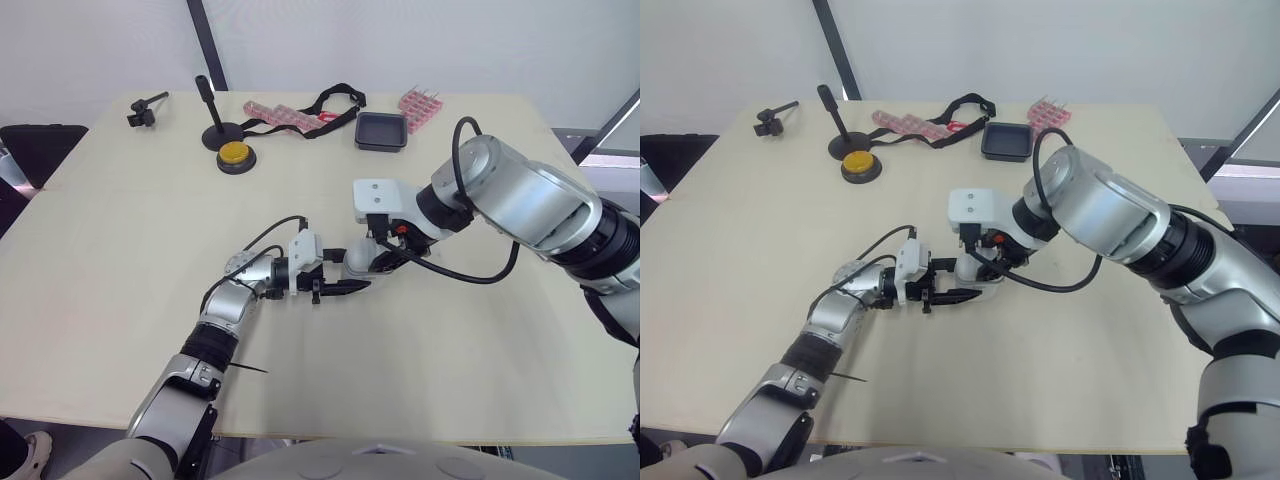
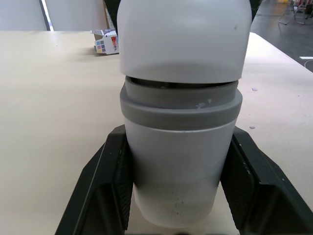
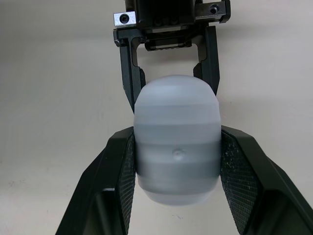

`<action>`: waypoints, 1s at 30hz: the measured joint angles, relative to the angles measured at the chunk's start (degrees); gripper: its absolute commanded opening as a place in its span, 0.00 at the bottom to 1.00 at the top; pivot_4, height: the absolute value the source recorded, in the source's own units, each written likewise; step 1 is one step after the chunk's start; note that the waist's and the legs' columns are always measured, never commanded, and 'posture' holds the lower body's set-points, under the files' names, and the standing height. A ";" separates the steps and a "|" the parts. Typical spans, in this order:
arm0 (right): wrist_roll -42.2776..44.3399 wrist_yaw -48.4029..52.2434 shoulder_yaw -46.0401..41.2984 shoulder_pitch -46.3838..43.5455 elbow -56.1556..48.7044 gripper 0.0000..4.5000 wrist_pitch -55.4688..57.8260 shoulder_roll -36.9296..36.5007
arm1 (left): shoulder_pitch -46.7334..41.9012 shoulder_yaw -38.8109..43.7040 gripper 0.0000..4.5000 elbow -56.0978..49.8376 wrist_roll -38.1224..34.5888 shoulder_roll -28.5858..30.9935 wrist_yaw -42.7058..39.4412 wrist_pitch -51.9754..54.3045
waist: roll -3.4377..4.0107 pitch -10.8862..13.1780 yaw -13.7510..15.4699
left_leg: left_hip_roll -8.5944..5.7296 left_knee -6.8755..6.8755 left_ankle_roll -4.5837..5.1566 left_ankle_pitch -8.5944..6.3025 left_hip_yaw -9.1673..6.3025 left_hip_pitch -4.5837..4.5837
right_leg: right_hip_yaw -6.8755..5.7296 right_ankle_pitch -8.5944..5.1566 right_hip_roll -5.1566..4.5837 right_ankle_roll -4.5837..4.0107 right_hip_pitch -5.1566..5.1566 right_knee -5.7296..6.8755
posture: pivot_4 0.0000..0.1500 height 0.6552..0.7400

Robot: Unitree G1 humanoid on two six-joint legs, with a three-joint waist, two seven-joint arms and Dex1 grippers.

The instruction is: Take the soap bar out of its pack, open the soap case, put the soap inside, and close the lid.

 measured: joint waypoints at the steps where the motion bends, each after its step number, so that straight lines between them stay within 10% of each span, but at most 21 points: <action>1: 0.00 -0.16 0.77 0.77 0.21 0.80 0.20 0.18 | 0.13 -0.02 0.43 -0.19 0.03 0.00 0.01 0.03 | 0.00 0.00 0.00 | 0.00 0.00 0.00 0.00 -0.01 -0.01 | -0.01 0.00 0.00 0.00 0.00 -0.01 | 1.00 0.87; 4: -0.02 -0.39 1.45 1.03 0.41 0.99 -0.10 0.43 | 0.39 0.01 0.43 -0.56 -0.01 0.07 0.05 0.06 | 0.01 0.01 -0.01 | 0.01 -0.03 -0.02 0.01 -0.02 -0.01 | -0.02 0.00 0.01 0.00 -0.01 -0.03 | 1.00 0.87; 30: 4.14 0.55 -5.99 4.69 -4.36 0.99 0.23 -7.87 | 0.47 -0.09 0.43 -0.73 -0.03 0.42 -0.48 0.06 | 0.00 0.01 0.07 | 0.01 -0.09 -0.02 0.01 -0.01 -0.02 | 0.00 0.00 0.01 0.01 0.00 -0.09 | 1.00 0.87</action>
